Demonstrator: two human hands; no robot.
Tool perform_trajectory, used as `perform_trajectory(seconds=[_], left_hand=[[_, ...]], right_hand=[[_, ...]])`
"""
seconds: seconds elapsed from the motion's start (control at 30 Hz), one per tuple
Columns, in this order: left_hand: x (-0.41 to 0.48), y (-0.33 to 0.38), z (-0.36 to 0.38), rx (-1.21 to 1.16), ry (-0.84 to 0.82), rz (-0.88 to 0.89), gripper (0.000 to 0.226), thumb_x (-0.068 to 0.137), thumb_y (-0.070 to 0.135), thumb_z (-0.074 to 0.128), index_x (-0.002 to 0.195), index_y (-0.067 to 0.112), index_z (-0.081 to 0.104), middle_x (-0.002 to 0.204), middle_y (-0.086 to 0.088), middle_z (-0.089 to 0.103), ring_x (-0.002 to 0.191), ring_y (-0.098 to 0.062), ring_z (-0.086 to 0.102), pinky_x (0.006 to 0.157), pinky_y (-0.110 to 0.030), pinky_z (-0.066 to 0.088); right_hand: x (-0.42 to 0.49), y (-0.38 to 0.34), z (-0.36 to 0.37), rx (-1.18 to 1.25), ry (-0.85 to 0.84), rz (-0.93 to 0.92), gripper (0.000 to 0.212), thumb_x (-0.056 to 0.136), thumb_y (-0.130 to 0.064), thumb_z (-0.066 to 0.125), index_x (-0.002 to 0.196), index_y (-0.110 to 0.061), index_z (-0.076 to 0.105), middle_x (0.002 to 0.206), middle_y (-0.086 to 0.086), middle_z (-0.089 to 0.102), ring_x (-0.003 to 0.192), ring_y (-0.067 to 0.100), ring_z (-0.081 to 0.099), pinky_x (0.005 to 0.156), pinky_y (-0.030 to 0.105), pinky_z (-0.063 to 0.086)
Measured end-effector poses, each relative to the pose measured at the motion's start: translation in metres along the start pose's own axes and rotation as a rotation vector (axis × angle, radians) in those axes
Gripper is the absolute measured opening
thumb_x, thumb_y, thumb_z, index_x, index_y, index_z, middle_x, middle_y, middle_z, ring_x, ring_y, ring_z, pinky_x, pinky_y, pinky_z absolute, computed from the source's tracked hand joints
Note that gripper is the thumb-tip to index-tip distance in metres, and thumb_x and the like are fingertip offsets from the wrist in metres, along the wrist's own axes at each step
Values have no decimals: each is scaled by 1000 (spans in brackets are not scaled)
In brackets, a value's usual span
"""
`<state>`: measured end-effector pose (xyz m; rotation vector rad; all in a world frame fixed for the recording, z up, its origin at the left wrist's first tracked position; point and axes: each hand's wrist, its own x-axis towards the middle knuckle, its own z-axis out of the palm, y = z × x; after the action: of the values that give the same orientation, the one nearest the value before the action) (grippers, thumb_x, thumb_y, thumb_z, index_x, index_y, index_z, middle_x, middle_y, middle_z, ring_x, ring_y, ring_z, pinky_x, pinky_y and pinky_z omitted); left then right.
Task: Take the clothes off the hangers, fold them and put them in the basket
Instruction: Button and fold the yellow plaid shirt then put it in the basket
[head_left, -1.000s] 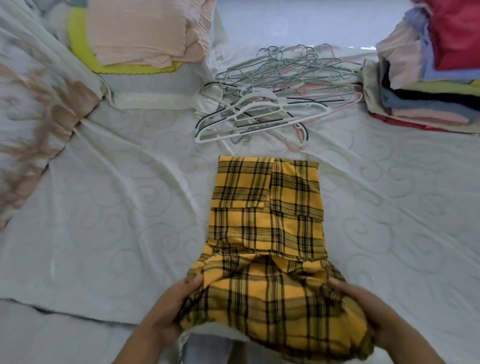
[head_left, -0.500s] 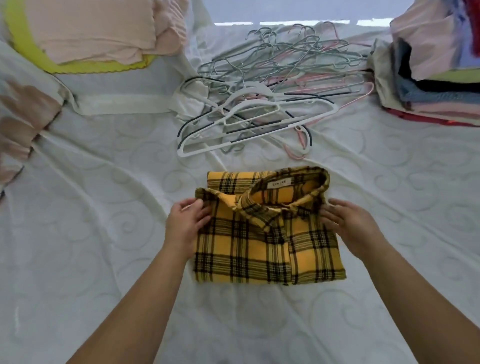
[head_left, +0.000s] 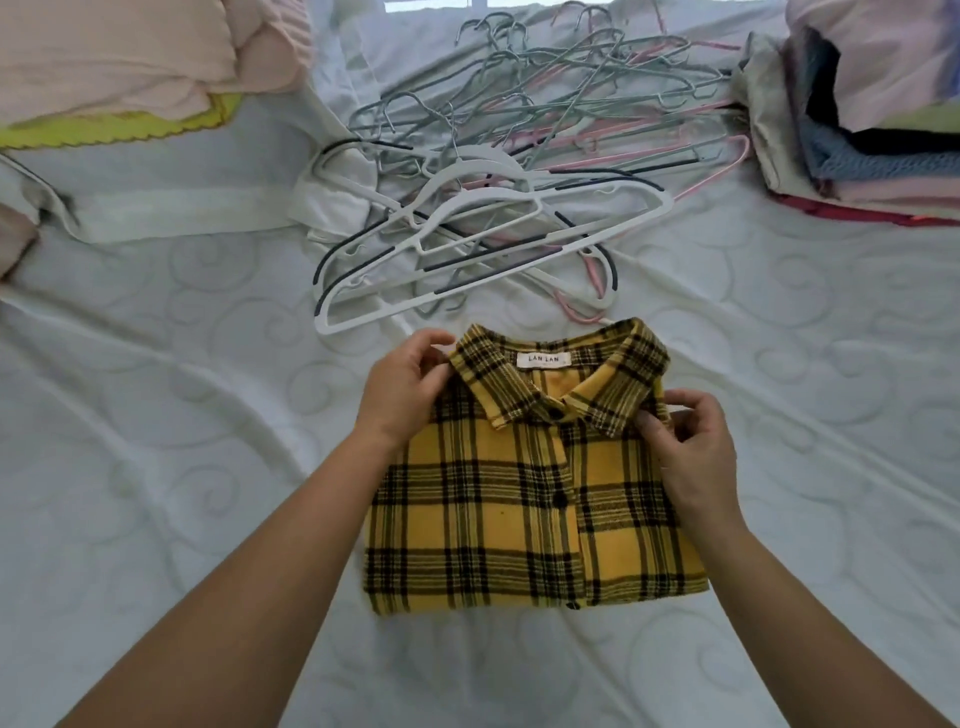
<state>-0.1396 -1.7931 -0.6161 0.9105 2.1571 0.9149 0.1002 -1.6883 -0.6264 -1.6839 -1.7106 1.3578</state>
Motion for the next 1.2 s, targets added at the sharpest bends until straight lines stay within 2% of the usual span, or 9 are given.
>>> perform_trajectory(seconds=[0.07,0.13,0.2,0.33,0.47,0.77,0.97,1.07,1.2], left_hand=[[2,-19,-1,268,74,-57,29,88,21,62,116,12,58,105,-7,62,102,-27,57,92,-43,44],[-11,-31,0,333,239,-137,47,86,32,64,123,7,51,118,-11,55,112,-28,48,94,-39,36],[-37,-35,4,93,345,-325,59,84,39,64,128,5,43,125,-13,49,118,-27,44,97,-37,36],[-76,-42,21,-355,149,-648,50,81,54,56,114,17,45,109,0,57,106,-22,57,89,-39,48],[-66,-29,15,-605,43,-790,54,79,53,60,115,13,54,106,-9,65,94,-26,62,73,-36,52],[-124,27,13,-762,12,-758,50,87,48,53,119,10,57,103,-19,69,95,-37,66,83,-49,52],[-202,113,36,-860,-30,-740,51,90,53,44,110,9,61,96,-21,71,93,-40,66,81,-50,52],[-252,164,45,-863,-28,-721,51,90,51,47,106,6,63,95,-24,70,92,-41,65,83,-54,51],[-315,224,64,-897,9,-696,67,71,57,62,113,4,62,103,-24,68,97,-44,64,91,-60,46]], right_hand=[[1,9,8,-132,36,21,28,84,-26,67,103,-14,51,87,-4,51,85,17,52,72,29,44],[2,19,13,-270,90,59,38,82,-30,68,107,-5,53,100,4,48,101,24,46,86,38,41],[1,23,14,-268,101,101,43,84,-35,65,111,-3,52,109,11,48,107,28,44,90,41,40],[-5,20,8,-127,-33,214,41,87,-48,55,108,-14,47,104,2,55,96,21,54,79,36,43],[2,2,-7,170,-234,497,41,83,-45,63,102,-8,61,95,11,67,88,29,64,81,41,52],[-49,-6,-90,563,-309,679,44,87,-53,51,100,-14,67,83,15,73,70,30,71,70,40,52],[-106,-3,-193,668,-302,657,41,86,-44,57,107,-10,68,93,20,71,75,34,70,67,40,55],[-143,-5,-255,711,-308,643,45,83,-42,60,109,-5,67,97,24,70,84,38,68,77,46,54],[-194,-14,-342,744,-298,636,46,84,-40,62,110,-3,66,101,27,68,94,41,64,79,47,52]])
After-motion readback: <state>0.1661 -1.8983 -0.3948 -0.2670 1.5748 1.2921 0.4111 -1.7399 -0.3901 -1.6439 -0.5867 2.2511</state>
